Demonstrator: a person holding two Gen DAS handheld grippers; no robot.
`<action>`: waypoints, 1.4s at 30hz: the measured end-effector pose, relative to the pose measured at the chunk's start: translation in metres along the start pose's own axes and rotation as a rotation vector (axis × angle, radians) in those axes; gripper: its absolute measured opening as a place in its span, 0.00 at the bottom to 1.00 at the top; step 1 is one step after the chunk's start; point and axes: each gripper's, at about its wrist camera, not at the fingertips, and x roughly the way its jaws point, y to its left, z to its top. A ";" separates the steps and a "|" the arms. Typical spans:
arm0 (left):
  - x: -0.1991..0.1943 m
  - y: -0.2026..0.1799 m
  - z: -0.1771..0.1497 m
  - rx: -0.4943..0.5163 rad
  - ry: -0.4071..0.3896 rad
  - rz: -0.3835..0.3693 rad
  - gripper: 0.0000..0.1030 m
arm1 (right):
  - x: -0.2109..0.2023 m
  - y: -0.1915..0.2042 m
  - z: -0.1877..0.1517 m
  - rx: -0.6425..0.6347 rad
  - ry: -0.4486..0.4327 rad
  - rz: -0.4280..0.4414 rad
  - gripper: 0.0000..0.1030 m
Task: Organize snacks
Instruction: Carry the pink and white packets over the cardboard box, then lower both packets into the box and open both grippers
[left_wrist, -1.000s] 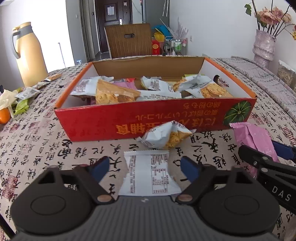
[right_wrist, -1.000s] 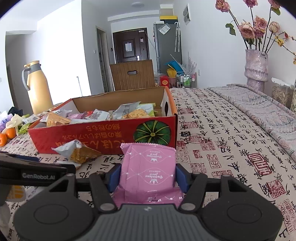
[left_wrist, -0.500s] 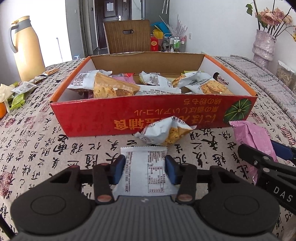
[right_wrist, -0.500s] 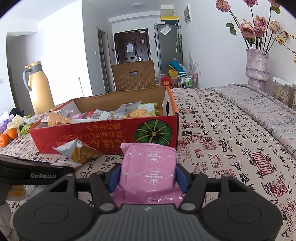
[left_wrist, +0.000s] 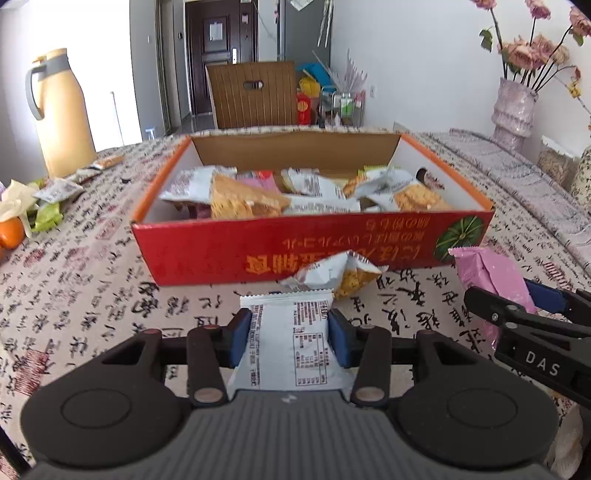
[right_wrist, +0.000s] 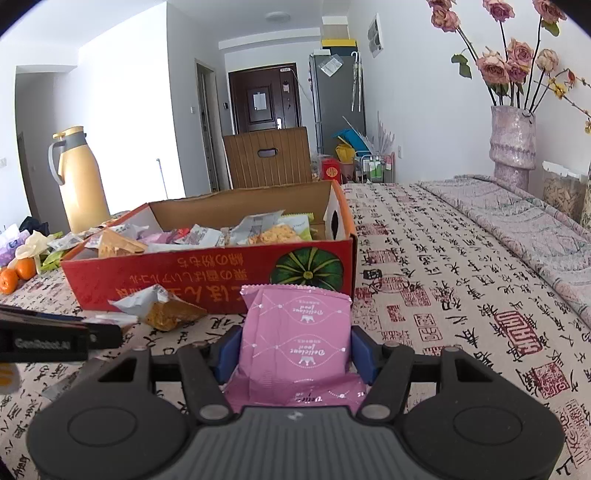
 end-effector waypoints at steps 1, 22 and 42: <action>-0.003 0.001 0.001 0.000 -0.009 -0.001 0.44 | -0.001 0.000 0.001 -0.001 -0.004 0.001 0.59; -0.037 0.007 0.055 0.010 -0.201 -0.001 0.45 | -0.011 0.023 0.049 -0.049 -0.137 0.016 0.59; 0.008 0.021 0.116 -0.052 -0.254 0.034 0.44 | 0.046 0.041 0.110 -0.097 -0.191 0.011 0.59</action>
